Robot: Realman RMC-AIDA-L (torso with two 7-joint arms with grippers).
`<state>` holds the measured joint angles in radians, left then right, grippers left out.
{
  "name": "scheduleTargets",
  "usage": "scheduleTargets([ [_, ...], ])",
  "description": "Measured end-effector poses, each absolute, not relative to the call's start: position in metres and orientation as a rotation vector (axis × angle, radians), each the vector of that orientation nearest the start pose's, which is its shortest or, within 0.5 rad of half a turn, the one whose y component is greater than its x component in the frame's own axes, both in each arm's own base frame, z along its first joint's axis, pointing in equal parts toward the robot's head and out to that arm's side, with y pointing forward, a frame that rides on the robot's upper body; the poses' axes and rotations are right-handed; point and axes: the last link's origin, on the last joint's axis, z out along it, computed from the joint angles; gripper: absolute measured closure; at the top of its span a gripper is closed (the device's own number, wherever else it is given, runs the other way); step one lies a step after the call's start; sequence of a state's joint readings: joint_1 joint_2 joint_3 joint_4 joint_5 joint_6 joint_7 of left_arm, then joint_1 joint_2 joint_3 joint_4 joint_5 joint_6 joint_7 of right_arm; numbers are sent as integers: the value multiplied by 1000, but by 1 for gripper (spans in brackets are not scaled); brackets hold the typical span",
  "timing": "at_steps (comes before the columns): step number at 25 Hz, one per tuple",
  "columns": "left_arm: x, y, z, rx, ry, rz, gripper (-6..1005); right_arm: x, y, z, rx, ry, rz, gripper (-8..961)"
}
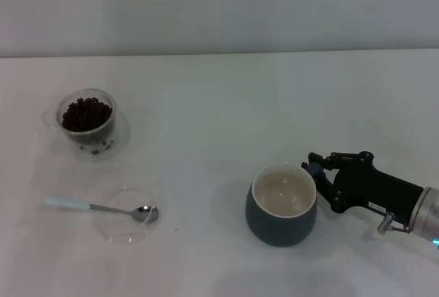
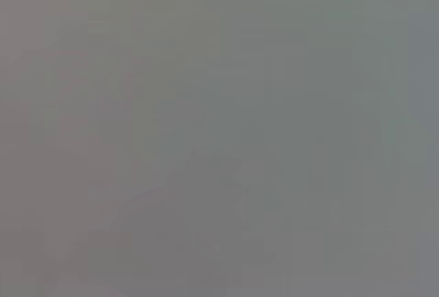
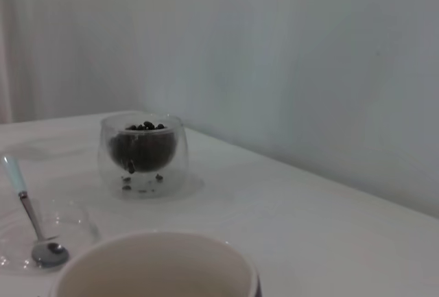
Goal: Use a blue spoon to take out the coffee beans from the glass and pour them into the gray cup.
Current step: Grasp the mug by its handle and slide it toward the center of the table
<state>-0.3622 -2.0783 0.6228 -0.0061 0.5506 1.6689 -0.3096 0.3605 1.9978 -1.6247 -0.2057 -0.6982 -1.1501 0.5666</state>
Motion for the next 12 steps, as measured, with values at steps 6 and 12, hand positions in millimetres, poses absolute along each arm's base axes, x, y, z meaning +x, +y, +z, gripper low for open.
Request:
scheduleTargets([
  [6,-349,272,69,-1172,-353,-939,110,333,288,-51,-2322,466,606,778],
  [12,-347,273,67,-1174,-351,-945,110,329,290,-54,-2327,490,624,786],
])
